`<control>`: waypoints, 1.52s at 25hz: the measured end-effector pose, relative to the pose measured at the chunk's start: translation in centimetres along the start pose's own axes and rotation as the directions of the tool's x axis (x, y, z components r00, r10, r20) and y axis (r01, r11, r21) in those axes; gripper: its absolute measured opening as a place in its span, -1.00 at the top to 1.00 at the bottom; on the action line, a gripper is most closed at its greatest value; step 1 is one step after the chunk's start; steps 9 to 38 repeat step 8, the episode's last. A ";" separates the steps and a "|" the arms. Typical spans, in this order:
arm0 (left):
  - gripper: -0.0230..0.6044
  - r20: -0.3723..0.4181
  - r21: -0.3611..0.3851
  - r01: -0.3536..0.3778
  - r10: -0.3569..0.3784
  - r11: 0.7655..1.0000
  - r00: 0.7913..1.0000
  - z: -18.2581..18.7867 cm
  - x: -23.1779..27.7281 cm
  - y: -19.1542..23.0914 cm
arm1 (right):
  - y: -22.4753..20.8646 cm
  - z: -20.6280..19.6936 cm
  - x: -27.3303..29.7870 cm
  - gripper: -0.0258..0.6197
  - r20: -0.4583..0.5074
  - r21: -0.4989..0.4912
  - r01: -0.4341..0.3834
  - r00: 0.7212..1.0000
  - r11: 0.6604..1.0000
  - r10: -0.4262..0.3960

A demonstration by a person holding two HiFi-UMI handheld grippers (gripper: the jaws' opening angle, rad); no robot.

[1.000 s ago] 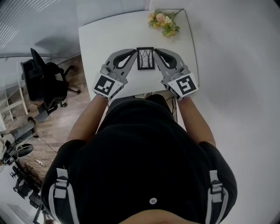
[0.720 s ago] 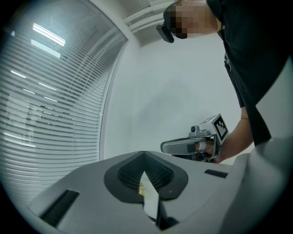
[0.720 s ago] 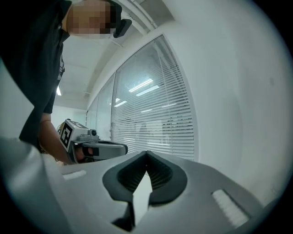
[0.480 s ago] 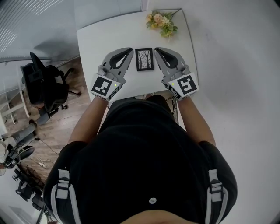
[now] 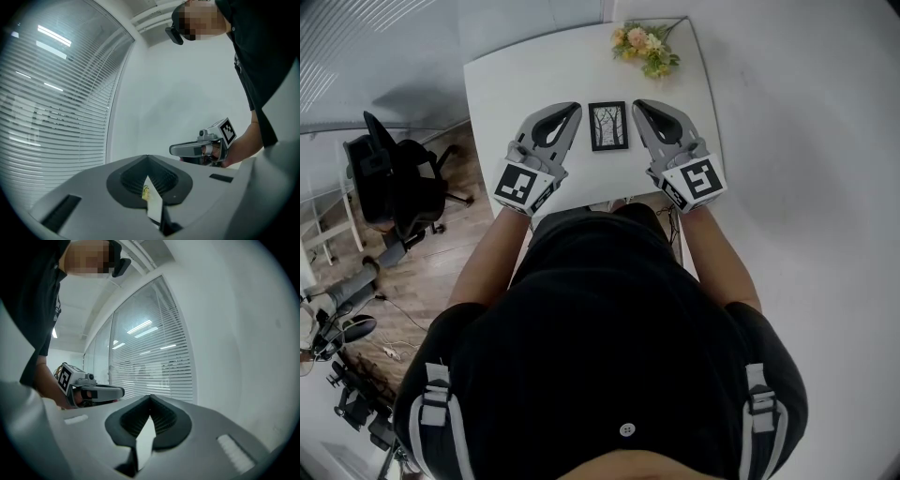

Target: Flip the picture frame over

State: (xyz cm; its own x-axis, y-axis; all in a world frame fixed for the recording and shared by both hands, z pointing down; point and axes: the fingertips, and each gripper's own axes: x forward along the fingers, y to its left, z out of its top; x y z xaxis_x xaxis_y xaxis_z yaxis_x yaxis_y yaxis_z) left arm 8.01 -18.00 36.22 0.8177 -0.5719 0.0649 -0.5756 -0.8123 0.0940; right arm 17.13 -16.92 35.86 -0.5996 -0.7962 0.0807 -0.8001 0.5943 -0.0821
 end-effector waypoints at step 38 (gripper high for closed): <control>0.92 -0.041 0.007 -0.006 0.007 1.000 0.999 -0.4 0.1 0.3 | -0.5 -0.1 0.0 0.89 0.005 0.022 0.005 1.000 1.000 -0.005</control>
